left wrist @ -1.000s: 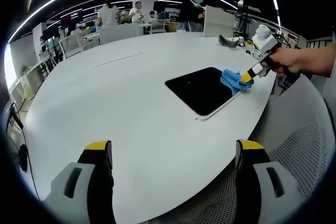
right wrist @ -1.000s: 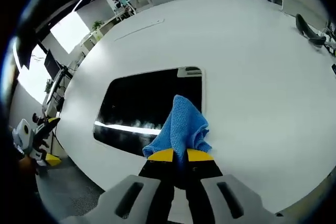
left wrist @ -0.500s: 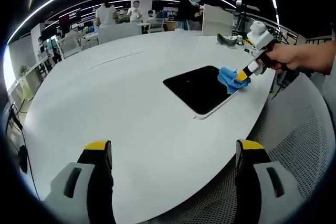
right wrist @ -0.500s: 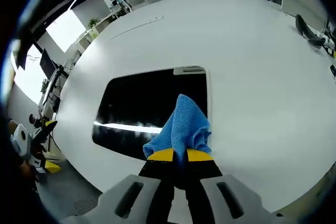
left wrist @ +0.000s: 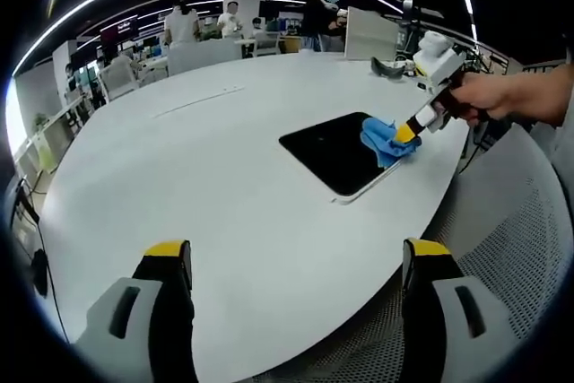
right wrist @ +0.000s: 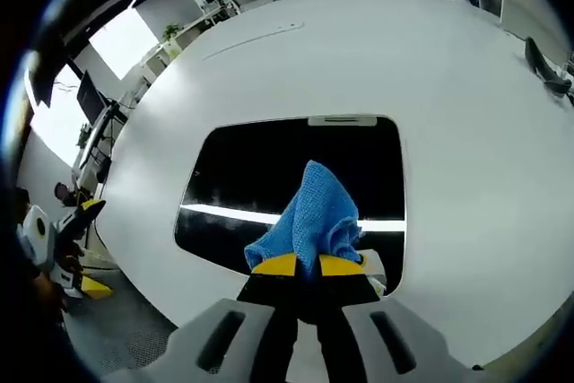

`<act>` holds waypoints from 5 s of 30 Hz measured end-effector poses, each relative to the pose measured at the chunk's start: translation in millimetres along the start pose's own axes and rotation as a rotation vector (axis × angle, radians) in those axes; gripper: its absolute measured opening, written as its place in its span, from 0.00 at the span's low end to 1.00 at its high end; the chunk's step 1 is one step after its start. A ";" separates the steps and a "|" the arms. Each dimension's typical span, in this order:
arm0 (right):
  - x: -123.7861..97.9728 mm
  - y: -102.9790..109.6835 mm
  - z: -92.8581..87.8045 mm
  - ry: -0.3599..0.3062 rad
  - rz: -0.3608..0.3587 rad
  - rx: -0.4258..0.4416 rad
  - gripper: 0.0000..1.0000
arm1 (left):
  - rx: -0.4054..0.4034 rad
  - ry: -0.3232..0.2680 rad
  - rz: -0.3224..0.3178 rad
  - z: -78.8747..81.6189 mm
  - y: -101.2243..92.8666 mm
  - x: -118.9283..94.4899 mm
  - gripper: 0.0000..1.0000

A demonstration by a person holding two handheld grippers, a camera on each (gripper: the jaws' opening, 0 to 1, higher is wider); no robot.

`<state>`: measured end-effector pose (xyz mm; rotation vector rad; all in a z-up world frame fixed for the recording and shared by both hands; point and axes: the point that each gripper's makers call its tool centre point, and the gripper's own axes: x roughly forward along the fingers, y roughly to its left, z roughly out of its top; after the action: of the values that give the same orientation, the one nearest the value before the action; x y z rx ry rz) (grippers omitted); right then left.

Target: Wipe the mirror surface with the cleaning cloth until all visible marks leave the cleaned area.

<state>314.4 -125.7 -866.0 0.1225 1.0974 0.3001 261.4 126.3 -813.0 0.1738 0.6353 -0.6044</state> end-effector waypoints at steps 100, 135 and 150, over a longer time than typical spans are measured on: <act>41.1 122.3 12.7 0.037 0.144 -0.143 0.01 | -0.016 -0.007 0.003 -1.1 2.7 0.4 0.97; 62.1 113.3 56.8 0.017 0.120 -0.143 0.01 | -0.015 -0.008 0.013 -0.1 4.0 -0.2 0.96; 79.9 108.4 87.4 0.002 0.128 -0.130 0.01 | 0.000 0.008 0.025 -3.3 7.3 0.4 0.94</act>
<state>406.4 5.8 -868.2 0.0770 1.0710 0.4856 264.2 133.1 -816.1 0.1839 0.6396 -0.5800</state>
